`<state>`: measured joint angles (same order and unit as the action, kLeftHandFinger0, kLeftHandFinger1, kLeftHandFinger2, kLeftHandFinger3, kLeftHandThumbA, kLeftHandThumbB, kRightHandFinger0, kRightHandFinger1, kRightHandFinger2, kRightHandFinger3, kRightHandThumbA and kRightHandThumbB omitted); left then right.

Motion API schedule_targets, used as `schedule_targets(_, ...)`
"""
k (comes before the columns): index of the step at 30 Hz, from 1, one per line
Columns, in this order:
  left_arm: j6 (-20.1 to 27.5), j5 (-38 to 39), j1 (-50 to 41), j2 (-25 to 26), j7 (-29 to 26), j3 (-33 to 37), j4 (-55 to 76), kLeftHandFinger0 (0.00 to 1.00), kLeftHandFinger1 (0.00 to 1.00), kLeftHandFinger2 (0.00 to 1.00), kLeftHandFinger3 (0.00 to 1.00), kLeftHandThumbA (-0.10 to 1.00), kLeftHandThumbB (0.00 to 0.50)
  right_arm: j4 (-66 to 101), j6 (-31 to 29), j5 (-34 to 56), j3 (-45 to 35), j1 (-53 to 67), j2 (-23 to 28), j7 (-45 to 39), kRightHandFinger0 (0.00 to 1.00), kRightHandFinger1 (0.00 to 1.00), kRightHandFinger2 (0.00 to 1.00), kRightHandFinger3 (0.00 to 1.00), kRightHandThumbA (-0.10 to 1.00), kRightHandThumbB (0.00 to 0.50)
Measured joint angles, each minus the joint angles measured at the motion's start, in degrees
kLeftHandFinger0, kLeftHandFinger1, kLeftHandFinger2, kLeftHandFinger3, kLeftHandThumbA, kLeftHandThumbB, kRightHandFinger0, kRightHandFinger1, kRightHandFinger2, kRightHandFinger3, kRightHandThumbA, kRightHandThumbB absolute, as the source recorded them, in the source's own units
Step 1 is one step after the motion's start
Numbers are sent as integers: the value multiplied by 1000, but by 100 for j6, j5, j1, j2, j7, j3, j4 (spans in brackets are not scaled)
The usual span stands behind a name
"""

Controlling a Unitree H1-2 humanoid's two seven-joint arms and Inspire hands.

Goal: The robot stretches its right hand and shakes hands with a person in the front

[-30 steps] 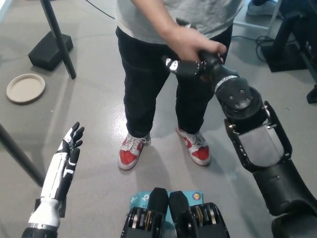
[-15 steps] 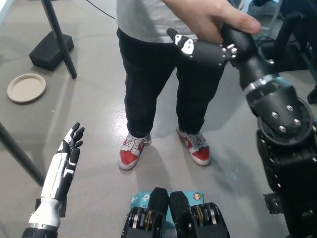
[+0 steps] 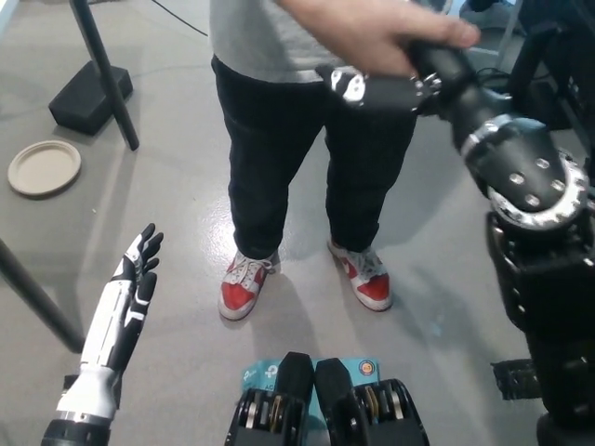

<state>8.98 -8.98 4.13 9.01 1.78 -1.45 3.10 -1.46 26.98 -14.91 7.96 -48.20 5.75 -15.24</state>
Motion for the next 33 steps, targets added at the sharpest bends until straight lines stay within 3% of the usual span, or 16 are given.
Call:
schedule_targets(3, -4, -17, -3, 0, 0, 6, -2, 1000, 1000, 1000, 1000, 1000, 139, -939, -3, -53, 122, -140, -4, 8, 1000, 1000, 1000, 1000, 729, 477)
schedule_targets(8, -7, -29, -3, 1, 0, 17, -3, 1000, 1000, 1000, 1000, 1000, 142, -2323, -92, -71, 232, -395, -39, 33, 1000, 1000, 1000, 1000, 695, 457)
schedule_targets(9, -8, -33, -3, 1, 0, 19, -3, 1000, 1000, 1000, 1000, 1000, 144, -2831, -184, -73, 260, -530, -68, 64, 876, 1000, 1000, 1000, 688, 452)
schedule_targets(11, -10, -37, -3, 1, 0, 19, -3, 1000, 1000, 1000, 1000, 1000, 138, -3224, -277, -76, 278, -644, -104, 123, 951, 1000, 1000, 1000, 690, 463)
schedule_targets(13, -10, -46, 5, 2, -1, 20, -3, 1000, 1000, 1000, 1000, 1000, 123, -3906, -474, -88, 316, -931, -178, 259, 655, 827, 1000, 1000, 713, 493)
schedule_targets(15, -11, -50, 21, 5, -1, 19, -3, 1000, 1000, 1000, 1000, 1000, 140, -4183, -628, -100, 344, -1073, -206, 353, 691, 899, 1000, 1000, 719, 500)
schedule_targets(16, -12, -53, 31, 9, 0, 19, -3, 1000, 1000, 1000, 1000, 1000, 141, -4228, -672, -103, 355, -1104, -214, 384, 584, 734, 871, 1000, 723, 500)
schedule_targets(17, -16, -53, 42, 15, 1, 21, -1, 1000, 1000, 1000, 1000, 1000, 142, -4231, -713, -109, 364, -1110, -220, 412, 510, 651, 798, 1000, 725, 500)
schedule_targets(18, -21, -53, 47, 20, 1, 21, -1, 1000, 1000, 1000, 1000, 1000, 143, -4227, -747, -111, 371, -1109, -225, 432, 843, 1000, 1000, 1000, 727, 497)
schedule_targets(19, -31, -53, 52, 28, 2, 21, -1, 1000, 1000, 1000, 1000, 1000, 144, -4198, -790, -113, 383, -1101, -230, 457, 997, 1000, 1000, 1000, 727, 495)
schedule_targets(21, -49, -55, 51, 29, 2, 26, 1, 1000, 1000, 1000, 1000, 1000, 135, -4095, -815, -116, 392, -1069, -228, 472, 1000, 1000, 1000, 1000, 784, 475)
schedule_targets(24, -69, -58, 51, 29, 3, 42, 4, 1000, 1000, 1000, 1000, 1000, 134, -3519, -831, -138, 465, -825, -161, 474, 1000, 1000, 1000, 1000, 780, 456)
schedule_targets(27, -86, -59, 51, 32, 3, 43, 7, 1000, 1000, 1000, 1000, 1000, 135, -2863, -827, -136, 483, -488, -67, 453, 1000, 1000, 1000, 1000, 851, 494)
schedule_targets(33, -103, -62, 49, 33, 3, 43, 4, 1000, 1000, 1000, 1000, 1000, 141, -1420, -746, -122, 467, 263, 174, 383, 1000, 1000, 1000, 1000, 866, 476)
